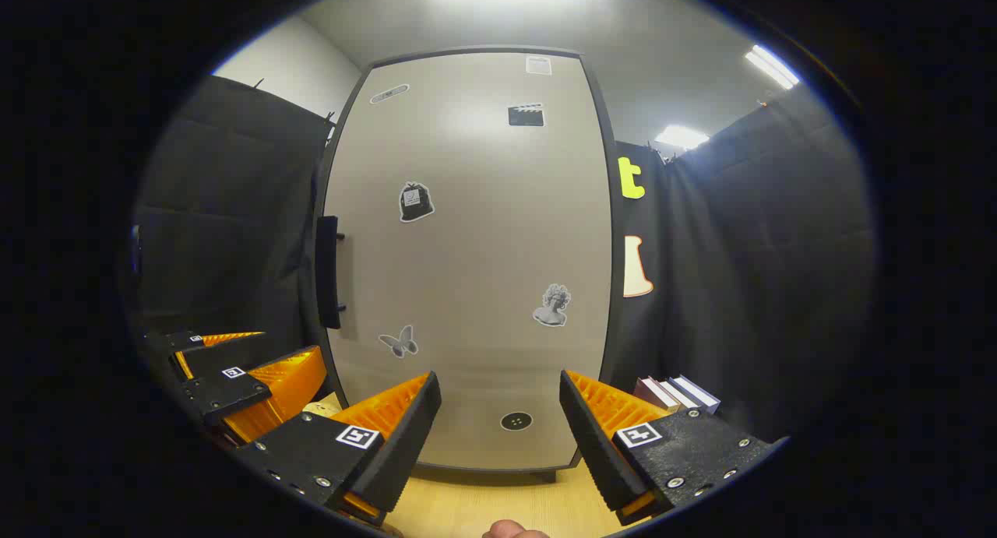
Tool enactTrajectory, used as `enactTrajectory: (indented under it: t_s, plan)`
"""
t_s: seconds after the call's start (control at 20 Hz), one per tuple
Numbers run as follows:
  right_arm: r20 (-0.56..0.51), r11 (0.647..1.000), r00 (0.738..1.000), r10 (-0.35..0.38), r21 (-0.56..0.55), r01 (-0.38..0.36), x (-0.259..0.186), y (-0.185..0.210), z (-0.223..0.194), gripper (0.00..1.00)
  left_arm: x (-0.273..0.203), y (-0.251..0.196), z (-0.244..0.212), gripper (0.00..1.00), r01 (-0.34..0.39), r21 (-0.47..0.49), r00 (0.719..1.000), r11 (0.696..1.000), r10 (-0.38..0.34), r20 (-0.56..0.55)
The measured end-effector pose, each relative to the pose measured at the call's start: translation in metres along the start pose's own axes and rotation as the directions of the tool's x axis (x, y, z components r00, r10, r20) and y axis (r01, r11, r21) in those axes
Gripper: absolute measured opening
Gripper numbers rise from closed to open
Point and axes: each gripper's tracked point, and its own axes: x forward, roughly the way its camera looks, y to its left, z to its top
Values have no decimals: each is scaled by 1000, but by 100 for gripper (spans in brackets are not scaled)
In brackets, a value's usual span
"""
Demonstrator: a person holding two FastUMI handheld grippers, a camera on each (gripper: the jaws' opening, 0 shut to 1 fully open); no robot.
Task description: Open the cabinet door with the right hand, grasp the bottle in the cabinet with the left hand and place it on the coaster, then close the cabinet door with the right hand.
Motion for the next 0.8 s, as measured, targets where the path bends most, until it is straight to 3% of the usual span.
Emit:
enactTrajectory:
  t_s: [0.25,0.35,0.4,0.45,0.5,0.8]
  plan:
    - [4,1000,1000,21,-1,-21,5,2,3,95,-2,-5,-4,84,15,-12,999,1000,-16,-29]
    - [3,1000,1000,22,-5,-22,8,1,4,95,1,-4,-2,88,16,-2,1000,1000,-16,-21]
    - [2,1000,1000,21,-7,-21,9,0,4,95,2,-3,-1,84,17,3,1000,1000,-17,-16]
    - [4,1000,1000,23,-5,-23,11,0,5,95,3,-4,0,88,19,5,1000,1000,-19,-12]
    - [4,1000,1000,21,-6,-21,13,-1,5,95,3,-4,0,84,21,5,1000,1000,-21,-15]
    - [1,1000,1000,-21,-13,21,17,-13,5,95,3,-14,-2,88,64,-25,998,998,-65,-20]
